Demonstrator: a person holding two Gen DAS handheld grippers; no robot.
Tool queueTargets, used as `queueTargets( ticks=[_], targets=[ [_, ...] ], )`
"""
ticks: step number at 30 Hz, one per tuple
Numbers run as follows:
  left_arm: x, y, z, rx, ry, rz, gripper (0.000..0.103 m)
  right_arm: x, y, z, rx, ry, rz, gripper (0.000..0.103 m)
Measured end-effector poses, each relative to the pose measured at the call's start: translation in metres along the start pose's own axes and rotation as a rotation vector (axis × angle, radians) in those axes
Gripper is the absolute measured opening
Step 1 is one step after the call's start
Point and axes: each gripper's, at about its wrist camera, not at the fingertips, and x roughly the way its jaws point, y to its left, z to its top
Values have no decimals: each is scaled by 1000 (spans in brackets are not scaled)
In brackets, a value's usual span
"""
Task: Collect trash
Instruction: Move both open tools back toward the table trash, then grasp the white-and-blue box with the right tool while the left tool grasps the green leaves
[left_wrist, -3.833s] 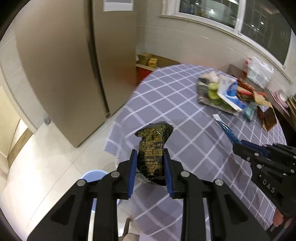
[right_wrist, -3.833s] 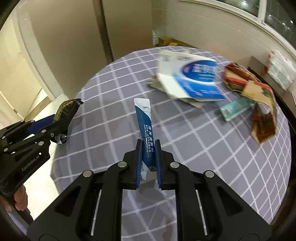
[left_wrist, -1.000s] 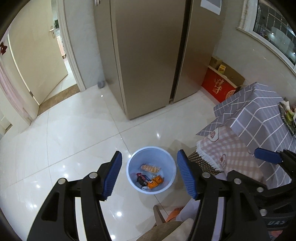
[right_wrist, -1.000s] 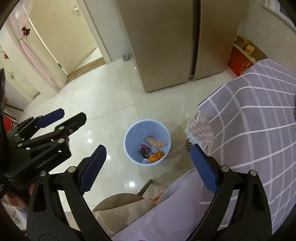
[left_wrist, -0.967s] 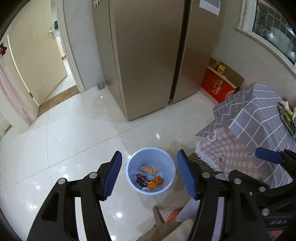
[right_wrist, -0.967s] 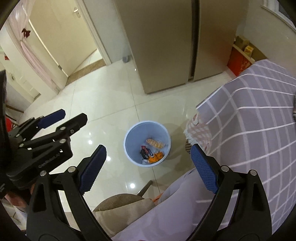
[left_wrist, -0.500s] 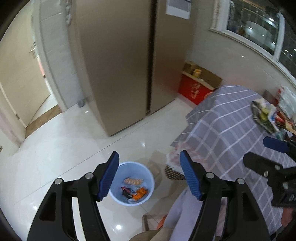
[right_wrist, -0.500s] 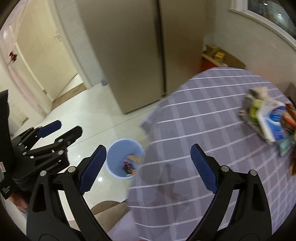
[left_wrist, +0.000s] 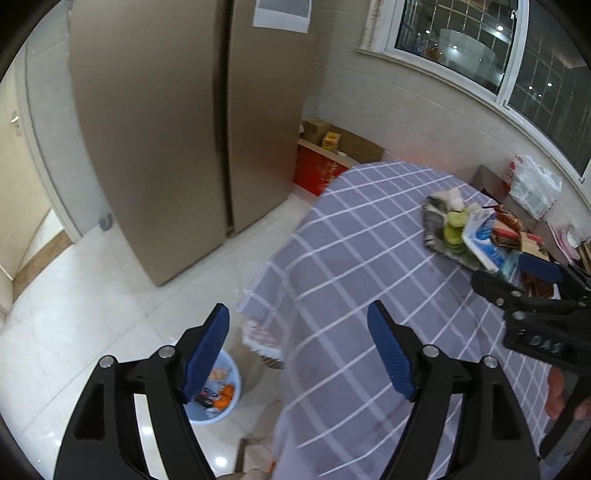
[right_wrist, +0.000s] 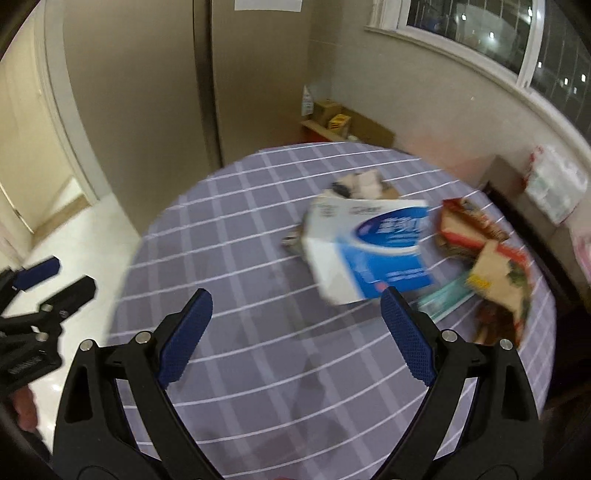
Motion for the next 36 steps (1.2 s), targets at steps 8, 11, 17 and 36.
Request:
queueTargets(
  ticks=[8,11,17,36],
  targets=[
    [28,-29,2,-22,42,-64,77,25,-18,0,-70,-21,-101,89],
    [35,-35,1,-13,51,-57,77,38,-25,1,-61,-2,-114,67],
    [44,-38,3,-3,69,-50,77,46,-34,4,-56,-36,-136,26],
    [24,-89,21,66,22,-77,77,-7,-109,1,175,62,67,13]
  ],
)
